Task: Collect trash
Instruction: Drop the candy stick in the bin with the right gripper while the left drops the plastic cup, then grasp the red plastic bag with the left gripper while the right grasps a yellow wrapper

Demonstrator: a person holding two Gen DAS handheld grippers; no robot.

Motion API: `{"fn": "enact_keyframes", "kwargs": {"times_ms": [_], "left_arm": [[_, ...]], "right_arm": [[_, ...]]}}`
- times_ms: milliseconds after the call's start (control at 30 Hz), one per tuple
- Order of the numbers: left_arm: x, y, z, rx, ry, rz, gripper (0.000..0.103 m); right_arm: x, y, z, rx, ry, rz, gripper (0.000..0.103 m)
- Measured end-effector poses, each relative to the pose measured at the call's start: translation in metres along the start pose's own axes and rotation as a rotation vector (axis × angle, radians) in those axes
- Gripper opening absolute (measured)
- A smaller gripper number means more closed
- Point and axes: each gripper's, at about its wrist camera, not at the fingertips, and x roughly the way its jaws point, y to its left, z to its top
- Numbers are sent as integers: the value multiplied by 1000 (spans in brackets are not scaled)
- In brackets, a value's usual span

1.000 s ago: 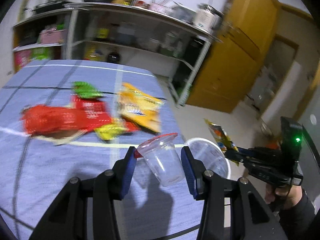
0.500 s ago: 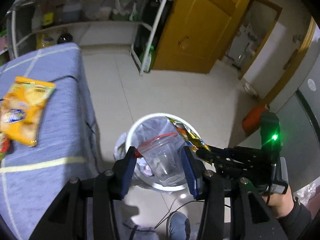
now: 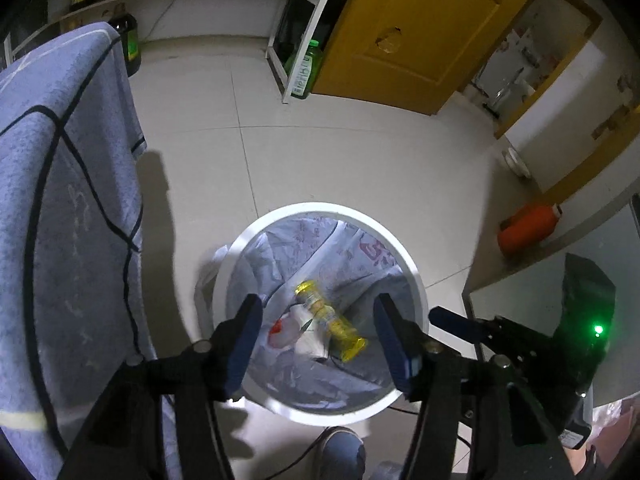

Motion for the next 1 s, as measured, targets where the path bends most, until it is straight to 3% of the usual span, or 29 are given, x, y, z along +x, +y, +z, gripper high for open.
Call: {"fn": "enact_keyframes", "kwargs": {"times_ms": [167, 367, 633, 1000], "left_arm": [[-11, 6, 3, -28, -35, -25, 63], [-51, 6, 1, -39, -139, -51, 63], [-125, 23, -29, -48, -269, -57, 63], [-211, 89, -79, -61, -411, 53, 63]], "right_arm": [[-15, -9, 1, 27, -40, 8, 44], [-59, 1, 2, 20, -160, 36, 44], [-116, 44, -11, -34, -287, 55, 44], [-146, 143, -31, -219, -311, 257, 44]]}}
